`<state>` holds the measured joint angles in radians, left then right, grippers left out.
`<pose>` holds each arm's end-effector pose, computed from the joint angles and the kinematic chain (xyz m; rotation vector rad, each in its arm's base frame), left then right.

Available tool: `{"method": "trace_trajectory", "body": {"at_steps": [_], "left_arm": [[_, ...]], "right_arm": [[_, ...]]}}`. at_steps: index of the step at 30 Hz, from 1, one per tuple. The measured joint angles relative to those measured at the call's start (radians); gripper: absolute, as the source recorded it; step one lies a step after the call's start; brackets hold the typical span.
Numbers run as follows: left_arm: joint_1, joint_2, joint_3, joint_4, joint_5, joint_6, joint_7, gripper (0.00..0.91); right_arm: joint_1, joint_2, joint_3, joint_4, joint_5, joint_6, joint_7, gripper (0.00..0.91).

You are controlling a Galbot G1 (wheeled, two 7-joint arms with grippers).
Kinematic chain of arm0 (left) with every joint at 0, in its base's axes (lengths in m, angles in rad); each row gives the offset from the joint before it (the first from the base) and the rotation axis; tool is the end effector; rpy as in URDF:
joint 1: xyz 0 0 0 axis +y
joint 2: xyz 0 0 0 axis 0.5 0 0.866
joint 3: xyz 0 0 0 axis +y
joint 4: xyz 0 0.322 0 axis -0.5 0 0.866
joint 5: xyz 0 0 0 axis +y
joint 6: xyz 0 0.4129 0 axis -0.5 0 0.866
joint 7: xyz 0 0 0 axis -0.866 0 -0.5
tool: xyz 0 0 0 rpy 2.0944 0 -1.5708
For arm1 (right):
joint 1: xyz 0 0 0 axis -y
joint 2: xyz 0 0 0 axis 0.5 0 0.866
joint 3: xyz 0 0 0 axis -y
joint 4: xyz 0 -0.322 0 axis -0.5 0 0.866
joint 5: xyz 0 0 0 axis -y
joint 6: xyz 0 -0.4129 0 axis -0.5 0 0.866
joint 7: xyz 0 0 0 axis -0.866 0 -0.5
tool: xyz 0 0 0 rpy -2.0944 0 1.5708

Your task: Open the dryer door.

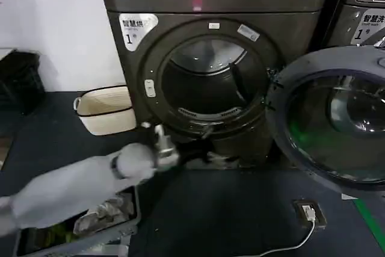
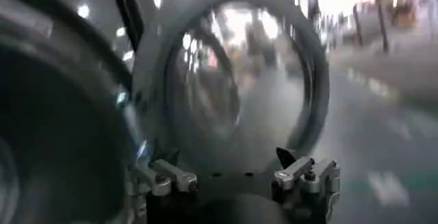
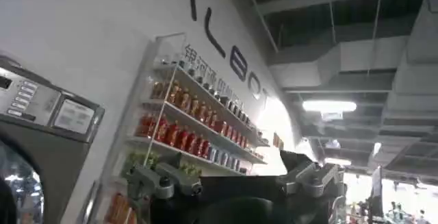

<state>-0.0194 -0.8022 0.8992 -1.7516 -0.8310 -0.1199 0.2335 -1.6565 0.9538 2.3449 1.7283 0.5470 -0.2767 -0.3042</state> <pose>0.4294 -0.1166 -0.1685 1.7647 2.4154 0.4950 -0.0722 -0.4711 0.0733 1.4119 2.4214 -0.6078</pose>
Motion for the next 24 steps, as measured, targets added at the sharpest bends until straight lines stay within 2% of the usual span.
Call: {"method": "trace_trajectory", "body": {"at_steps": [6,17,24], "left_arm": [[0.014,0.175,0.068,0.014,0.15,0.042,0.06,0.907],[-0.009,0.389,0.081,0.073,0.305,0.153,0.091,0.907],[-0.006,0.494,0.092,0.127,0.386,0.164,0.147,0.907]], "right_arm": [[0.01,0.0,0.014,0.025,-0.085,0.037,-0.011,0.907],[0.019,-0.001,0.0,0.033,-0.104,0.038,-0.002,0.907],[0.021,-0.001,-0.006,0.024,-0.105,0.039,-0.002,0.907]]}}
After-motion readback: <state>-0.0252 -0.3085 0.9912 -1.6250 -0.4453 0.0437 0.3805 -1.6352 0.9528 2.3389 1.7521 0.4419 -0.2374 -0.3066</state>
